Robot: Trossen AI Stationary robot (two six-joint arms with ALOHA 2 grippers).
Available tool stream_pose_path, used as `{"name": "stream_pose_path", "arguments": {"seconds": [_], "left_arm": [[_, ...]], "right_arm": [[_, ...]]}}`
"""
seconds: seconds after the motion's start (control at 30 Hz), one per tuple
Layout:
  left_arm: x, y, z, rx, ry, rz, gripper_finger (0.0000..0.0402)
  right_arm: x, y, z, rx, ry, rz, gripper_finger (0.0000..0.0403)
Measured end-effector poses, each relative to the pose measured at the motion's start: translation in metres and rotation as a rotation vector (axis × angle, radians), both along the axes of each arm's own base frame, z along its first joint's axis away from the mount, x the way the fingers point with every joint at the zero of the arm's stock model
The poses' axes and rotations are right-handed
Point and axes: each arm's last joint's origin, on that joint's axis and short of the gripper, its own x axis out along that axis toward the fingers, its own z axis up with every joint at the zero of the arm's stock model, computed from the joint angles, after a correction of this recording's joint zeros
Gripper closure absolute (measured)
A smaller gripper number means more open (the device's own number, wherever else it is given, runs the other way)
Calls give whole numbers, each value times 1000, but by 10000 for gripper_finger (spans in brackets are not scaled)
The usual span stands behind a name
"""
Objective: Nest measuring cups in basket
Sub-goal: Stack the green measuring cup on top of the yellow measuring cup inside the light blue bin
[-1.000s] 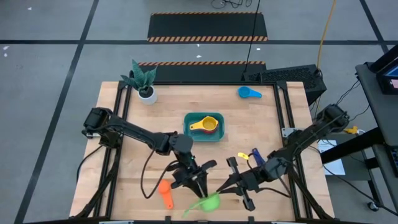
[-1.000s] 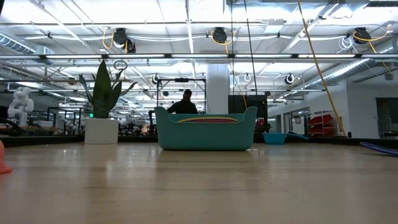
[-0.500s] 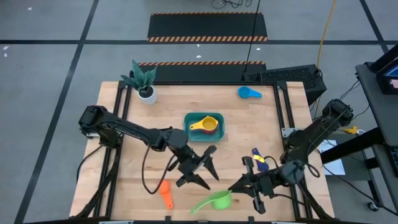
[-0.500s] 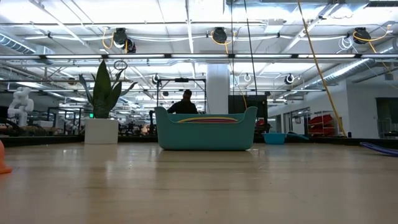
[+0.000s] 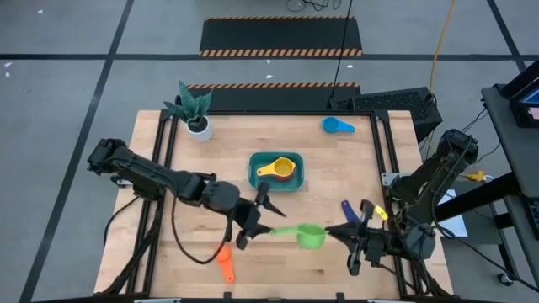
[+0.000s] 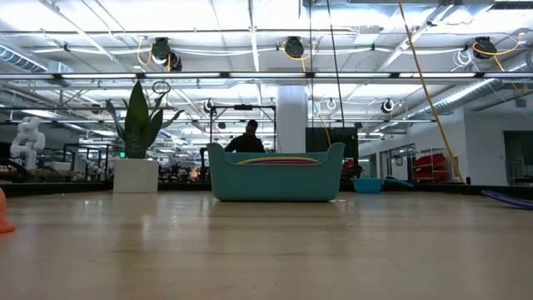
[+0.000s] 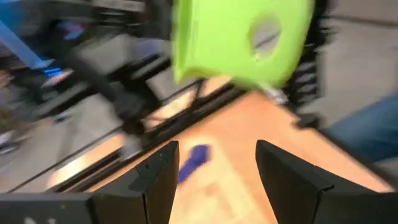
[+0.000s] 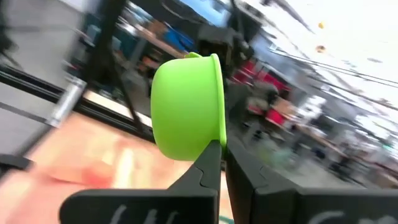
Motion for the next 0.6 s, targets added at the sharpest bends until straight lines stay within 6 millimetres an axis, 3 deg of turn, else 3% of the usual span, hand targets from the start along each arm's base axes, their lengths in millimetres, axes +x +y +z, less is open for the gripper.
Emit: {"name": "stream_pose_path", "arguments": {"seconds": [0.27, 0.5, 0.6], "left_arm": [[-10, -9, 11, 45, -72, 229, 185], [-17, -16, 11, 172, -99, 437, 185], [-17, -18, 11, 179, -101, 437, 185]], "right_arm": [[-4, -3, -1, -50, 33, -187, 403], [-4, -3, -1, -61, 37, -191, 403], [-4, -4, -1, -60, 38, -192, 403]]}}
